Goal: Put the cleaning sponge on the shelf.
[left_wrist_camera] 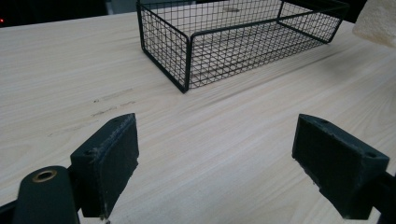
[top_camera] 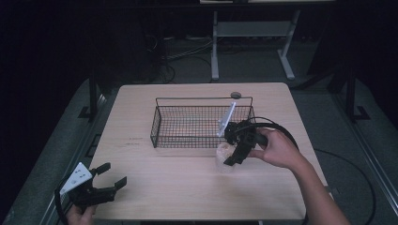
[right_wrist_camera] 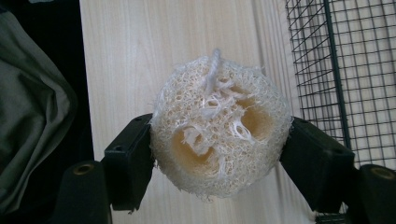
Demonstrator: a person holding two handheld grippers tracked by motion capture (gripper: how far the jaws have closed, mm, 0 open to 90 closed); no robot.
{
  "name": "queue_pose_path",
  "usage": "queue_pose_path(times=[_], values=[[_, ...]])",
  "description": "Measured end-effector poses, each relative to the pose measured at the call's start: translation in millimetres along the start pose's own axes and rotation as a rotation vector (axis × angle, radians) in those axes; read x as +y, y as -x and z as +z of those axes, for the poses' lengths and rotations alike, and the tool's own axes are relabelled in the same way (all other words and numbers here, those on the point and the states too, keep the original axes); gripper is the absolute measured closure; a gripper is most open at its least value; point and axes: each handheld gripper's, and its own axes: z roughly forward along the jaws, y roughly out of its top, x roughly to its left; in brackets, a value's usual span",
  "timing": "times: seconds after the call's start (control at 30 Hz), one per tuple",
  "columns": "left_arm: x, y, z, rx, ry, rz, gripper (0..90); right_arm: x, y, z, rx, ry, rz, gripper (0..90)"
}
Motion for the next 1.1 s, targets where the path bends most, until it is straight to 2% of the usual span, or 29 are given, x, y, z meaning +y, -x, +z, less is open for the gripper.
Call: queue_pose_path(times=[0.23, 0.33, 0.47, 1.1], values=[[0.4, 0.3, 0.0, 0.002, -0.001, 0.001, 13.8, 6.0, 7.1, -8.1, -0.012, 0.005, 0.007, 28.4], [0.4, 0.4, 0.0, 0.005, -0.004, 0.004, 13.8, 7.4, 9.8, -9.5, -0.003, 0.012, 0.009, 28.4], [0.5, 0.4, 0.0, 0.003, -0.003, 0.003, 13.8, 12.2, 14.6, -12.5, -0.012, -0.012, 0.01, 28.4], [0.1, 0.3, 1.0, 0.005, -0.009, 0.003, 13.8, 31.5, 38.5, -29.0, -0.036, -0.033, 0.026, 28.4]])
